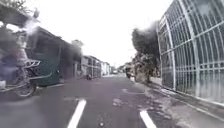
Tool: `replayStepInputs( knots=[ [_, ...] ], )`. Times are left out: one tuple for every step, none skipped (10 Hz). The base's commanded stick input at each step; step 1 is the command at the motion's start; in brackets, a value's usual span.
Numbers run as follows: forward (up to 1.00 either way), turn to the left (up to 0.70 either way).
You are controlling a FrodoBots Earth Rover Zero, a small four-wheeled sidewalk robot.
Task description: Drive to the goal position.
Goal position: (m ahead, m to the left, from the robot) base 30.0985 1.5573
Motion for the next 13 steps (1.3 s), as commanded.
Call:
replayStepInputs(
  knots=[
    [1.00, -0.40],
    [1.00, -0.36],
    [1.00, -0.02],
    [1.00, 0.02],
    [1.00, 0.05],
    [1.00, 0.10],
    [1.00, 0.19],
    [1.00, 0.07],
    [1.00, 0.13],
    [1.00, 0.00],
    [1.00, 0.15],
    [1.00, 0.10],
    [1.00, 0.05]
  ],
)
